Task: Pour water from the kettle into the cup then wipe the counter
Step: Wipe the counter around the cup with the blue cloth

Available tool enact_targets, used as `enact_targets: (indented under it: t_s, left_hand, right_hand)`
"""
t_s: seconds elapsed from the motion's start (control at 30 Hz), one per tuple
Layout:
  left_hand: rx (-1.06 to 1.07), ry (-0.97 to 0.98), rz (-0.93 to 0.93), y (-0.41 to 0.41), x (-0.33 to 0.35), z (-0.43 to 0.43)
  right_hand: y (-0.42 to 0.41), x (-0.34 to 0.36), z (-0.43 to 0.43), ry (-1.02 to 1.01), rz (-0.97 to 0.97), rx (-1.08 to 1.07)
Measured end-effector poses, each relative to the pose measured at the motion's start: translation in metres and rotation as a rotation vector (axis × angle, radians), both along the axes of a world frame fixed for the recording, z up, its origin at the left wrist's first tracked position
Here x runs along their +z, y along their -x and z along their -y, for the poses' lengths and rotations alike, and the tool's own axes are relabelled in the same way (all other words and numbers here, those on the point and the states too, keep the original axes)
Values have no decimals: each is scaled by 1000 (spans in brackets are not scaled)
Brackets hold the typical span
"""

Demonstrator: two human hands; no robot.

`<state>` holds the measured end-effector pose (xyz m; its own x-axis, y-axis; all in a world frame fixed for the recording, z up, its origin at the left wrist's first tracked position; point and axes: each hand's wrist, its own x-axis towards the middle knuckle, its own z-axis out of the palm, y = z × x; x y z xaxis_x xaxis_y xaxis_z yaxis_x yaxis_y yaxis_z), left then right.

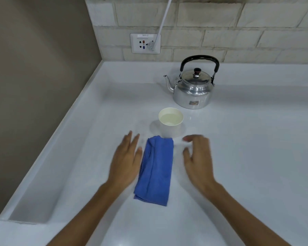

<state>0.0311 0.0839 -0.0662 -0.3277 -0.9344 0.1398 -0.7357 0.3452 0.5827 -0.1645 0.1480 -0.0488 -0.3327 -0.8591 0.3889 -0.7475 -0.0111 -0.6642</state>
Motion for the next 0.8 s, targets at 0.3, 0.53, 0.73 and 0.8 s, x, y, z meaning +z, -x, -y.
enact_targets:
  t_s: [0.3,0.53,0.73,0.8]
  left_hand:
    - [58,41,389,-11,-27,31]
    - [42,62,426,-12,-29,31]
    - [61,78,462,-8,-30,31]
    - [63,82,468,-8,-31,30]
  right_hand:
    - [-98,-17,6,-429,-501,177]
    - [-36,-20,-38,-349,-511,228]
    - [37,-17,-33,-420,-409,-34]
    - [12,-15,-23,-435,-408,-75]
